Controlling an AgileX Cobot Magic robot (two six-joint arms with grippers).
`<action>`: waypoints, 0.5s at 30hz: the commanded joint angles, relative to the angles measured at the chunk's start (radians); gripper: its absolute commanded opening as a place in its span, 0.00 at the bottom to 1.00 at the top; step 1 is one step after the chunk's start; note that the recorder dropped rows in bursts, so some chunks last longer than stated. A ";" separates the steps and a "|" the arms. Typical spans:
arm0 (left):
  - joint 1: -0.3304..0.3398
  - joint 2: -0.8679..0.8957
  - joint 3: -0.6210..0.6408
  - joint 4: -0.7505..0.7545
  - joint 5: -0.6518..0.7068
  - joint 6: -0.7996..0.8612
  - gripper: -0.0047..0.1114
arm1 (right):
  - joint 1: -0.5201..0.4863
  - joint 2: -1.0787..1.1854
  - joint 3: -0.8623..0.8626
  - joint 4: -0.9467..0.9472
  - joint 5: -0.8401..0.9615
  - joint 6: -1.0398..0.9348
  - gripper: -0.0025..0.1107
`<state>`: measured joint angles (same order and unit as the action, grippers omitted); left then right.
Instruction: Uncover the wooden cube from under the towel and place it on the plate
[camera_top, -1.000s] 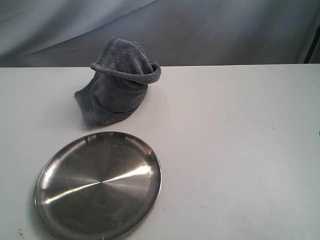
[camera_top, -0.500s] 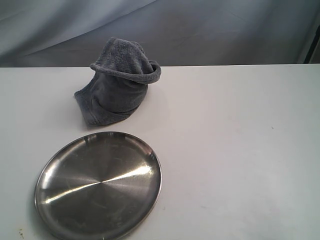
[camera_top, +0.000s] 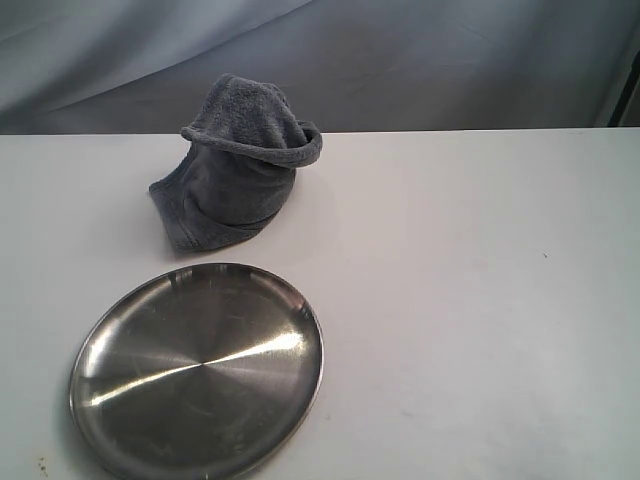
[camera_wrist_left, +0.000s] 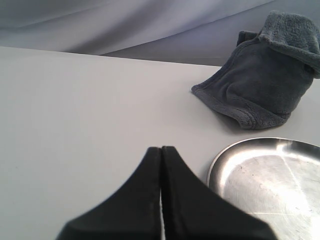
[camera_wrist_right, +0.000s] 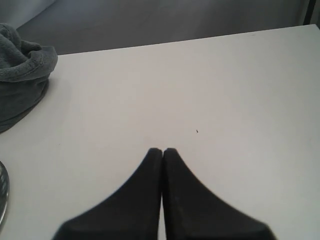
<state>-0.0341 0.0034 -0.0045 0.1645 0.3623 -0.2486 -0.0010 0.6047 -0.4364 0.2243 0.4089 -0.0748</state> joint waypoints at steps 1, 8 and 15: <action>-0.006 -0.003 0.005 -0.005 -0.007 -0.004 0.04 | 0.003 -0.006 -0.008 0.101 -0.037 -0.114 0.02; -0.006 -0.003 0.005 -0.005 -0.007 -0.004 0.04 | 0.003 -0.006 -0.008 0.427 -0.041 -0.408 0.02; -0.006 -0.003 0.005 -0.005 -0.007 -0.004 0.04 | 0.003 -0.006 -0.008 0.458 -0.037 -0.419 0.02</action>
<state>-0.0341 0.0034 -0.0045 0.1645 0.3623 -0.2486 -0.0010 0.6047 -0.4364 0.6672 0.3864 -0.4782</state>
